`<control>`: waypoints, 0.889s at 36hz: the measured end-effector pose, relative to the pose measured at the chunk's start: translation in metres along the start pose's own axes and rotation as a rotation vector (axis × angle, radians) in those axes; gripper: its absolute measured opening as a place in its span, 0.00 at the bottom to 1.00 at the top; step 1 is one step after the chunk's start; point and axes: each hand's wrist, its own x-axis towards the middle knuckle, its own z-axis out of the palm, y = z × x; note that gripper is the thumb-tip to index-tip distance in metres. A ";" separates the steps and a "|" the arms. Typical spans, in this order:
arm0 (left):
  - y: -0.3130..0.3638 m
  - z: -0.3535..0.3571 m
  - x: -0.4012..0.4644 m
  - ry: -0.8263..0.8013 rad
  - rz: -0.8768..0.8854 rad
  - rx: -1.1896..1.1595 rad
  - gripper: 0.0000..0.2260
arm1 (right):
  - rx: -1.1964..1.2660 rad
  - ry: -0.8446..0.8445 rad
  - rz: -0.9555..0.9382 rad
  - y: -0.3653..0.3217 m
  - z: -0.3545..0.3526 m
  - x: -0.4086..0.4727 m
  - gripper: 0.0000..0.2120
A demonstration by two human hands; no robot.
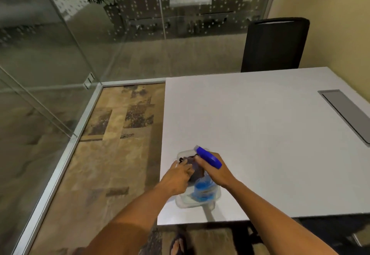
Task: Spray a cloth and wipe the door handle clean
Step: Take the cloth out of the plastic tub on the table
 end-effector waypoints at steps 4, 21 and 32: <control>-0.001 0.008 0.023 -0.072 0.087 0.137 0.25 | 0.047 0.114 0.000 -0.036 -0.017 0.006 0.17; -0.001 0.036 0.062 -0.090 0.161 0.518 0.30 | -0.083 0.336 0.065 -0.072 -0.071 -0.042 0.21; 0.016 -0.006 0.083 -0.365 -0.060 0.228 0.28 | -0.059 0.359 0.160 -0.054 -0.075 -0.066 0.22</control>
